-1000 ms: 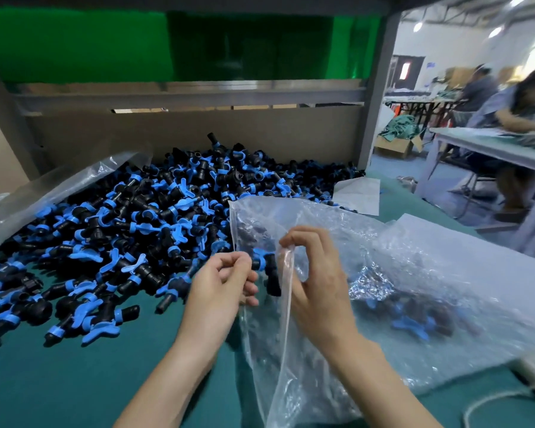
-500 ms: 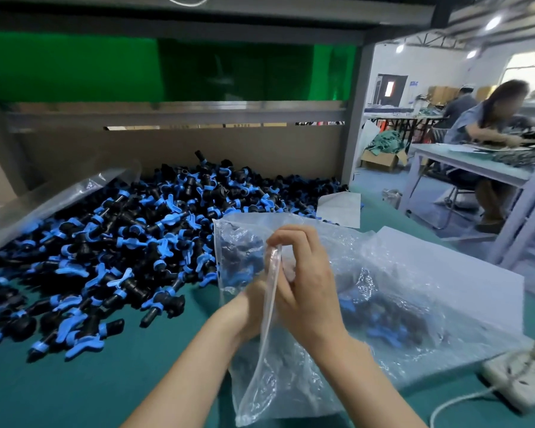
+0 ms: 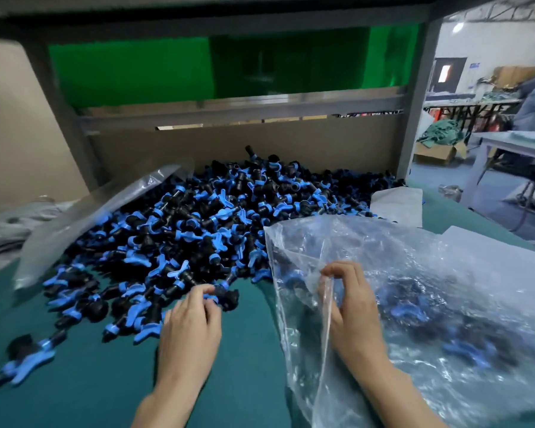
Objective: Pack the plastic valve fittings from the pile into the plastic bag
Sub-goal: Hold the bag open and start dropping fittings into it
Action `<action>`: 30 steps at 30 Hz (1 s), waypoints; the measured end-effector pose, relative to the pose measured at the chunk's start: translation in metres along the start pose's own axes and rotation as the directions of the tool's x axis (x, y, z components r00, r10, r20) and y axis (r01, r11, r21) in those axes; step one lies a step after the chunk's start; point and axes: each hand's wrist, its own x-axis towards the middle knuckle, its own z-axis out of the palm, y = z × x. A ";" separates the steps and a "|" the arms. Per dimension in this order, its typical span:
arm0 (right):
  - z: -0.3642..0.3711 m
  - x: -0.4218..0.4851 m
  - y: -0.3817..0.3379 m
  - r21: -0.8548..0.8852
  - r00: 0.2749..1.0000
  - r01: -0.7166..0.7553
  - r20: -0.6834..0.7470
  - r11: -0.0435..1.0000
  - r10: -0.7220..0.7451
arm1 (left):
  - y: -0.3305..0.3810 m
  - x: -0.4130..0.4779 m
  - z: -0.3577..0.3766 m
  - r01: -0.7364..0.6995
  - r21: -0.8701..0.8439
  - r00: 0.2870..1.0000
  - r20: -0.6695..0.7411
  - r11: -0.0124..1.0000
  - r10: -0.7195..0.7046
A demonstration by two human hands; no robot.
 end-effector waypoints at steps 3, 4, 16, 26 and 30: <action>0.001 0.001 0.002 0.002 1.000 -0.001 0.010 1.000 0.001 | -0.002 0.000 -0.001 0.040 0.213 0.999 -0.010 0.976 -0.039; 0.001 0.001 0.002 0.003 1.000 -0.001 0.008 1.000 0.001 | -0.003 -0.002 -0.001 0.020 0.282 1.000 -0.002 0.959 -0.020; 0.002 0.000 0.000 0.010 1.000 0.010 0.001 1.000 -0.010 | -0.006 -0.003 -0.008 0.075 0.043 0.997 -0.009 0.996 -0.075; 0.001 0.000 0.000 -0.003 1.000 0.013 0.003 1.000 -0.013 | 0.000 0.001 -0.003 0.277 -0.547 0.954 0.062 0.790 -0.292; 0.001 0.000 0.000 -0.005 1.000 0.019 0.003 1.000 -0.019 | 0.000 0.000 -0.004 0.240 -0.580 0.967 0.070 0.778 -0.246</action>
